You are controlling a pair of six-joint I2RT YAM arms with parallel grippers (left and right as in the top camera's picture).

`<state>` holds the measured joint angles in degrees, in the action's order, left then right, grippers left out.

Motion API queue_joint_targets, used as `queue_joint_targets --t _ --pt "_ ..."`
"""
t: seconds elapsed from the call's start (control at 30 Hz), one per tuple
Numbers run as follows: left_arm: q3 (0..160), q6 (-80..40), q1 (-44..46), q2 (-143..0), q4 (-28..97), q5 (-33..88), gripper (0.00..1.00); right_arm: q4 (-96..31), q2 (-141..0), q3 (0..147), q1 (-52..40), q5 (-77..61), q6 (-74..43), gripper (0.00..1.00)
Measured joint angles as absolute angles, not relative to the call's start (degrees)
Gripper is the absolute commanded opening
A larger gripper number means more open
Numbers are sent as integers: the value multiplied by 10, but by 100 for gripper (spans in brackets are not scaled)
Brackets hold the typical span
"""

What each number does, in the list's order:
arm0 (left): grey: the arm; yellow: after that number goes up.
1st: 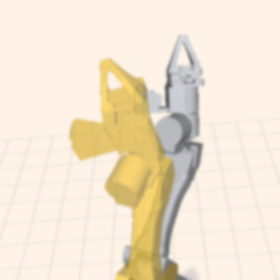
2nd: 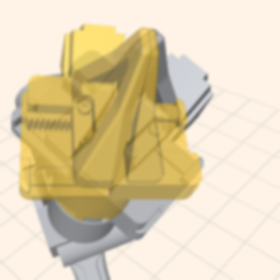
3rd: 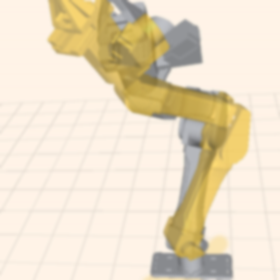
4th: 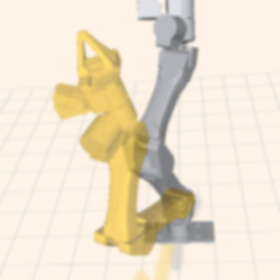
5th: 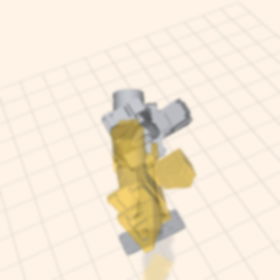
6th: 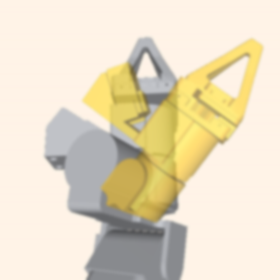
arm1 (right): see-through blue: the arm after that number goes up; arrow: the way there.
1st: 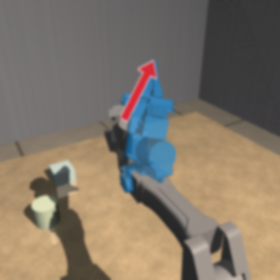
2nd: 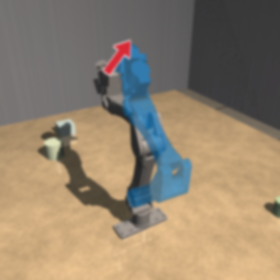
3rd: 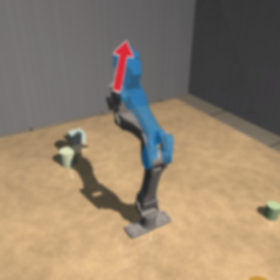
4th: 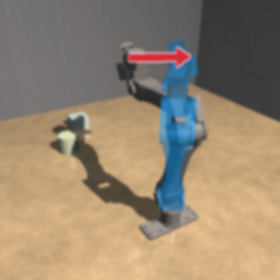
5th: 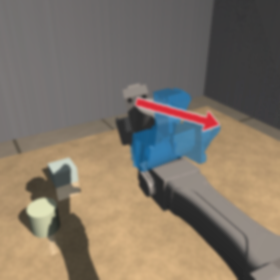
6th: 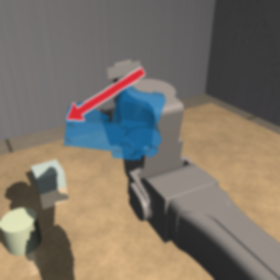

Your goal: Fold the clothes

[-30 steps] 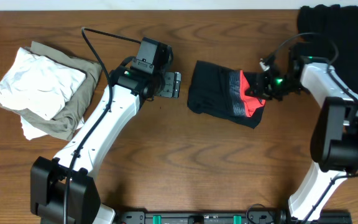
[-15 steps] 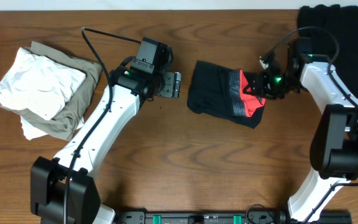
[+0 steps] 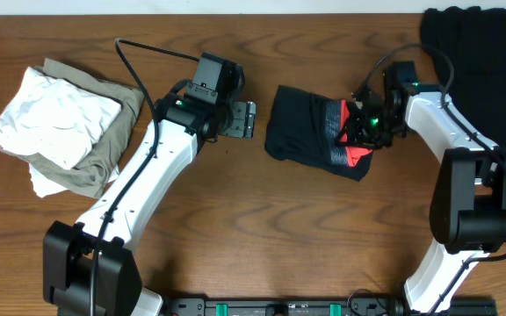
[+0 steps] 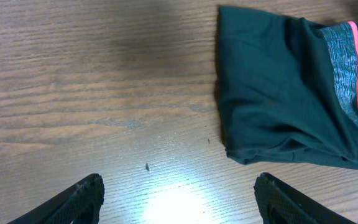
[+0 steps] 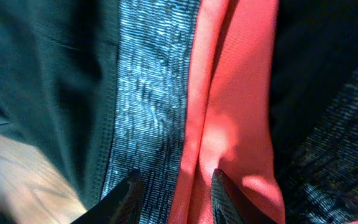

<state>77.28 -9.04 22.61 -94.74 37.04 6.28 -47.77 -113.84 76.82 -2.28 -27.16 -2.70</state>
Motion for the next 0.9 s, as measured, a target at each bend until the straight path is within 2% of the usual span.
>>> queue_joint_targets --t 0.1,0.17,0.53,0.7,0.77,0.9 --pt "773 -90 226 -947 371 63 80 -462 -1138 755 -24 -270 -33 19" --pt "773 -91 226 -947 371 63 80 -453 -1138 750 -24 -272 -36 16" --pt "773 -90 226 -947 371 63 80 -414 -1138 747 -24 -330 -39 20" --pt "773 -90 226 -947 371 63 80 -425 -1138 747 -24 -339 -39 15" --pt "773 -90 226 -947 371 63 80 -426 -1138 747 -24 -340 -41 20" --pt "773 -90 226 -947 371 63 80 -427 -1138 747 -22 -317 -57 20"
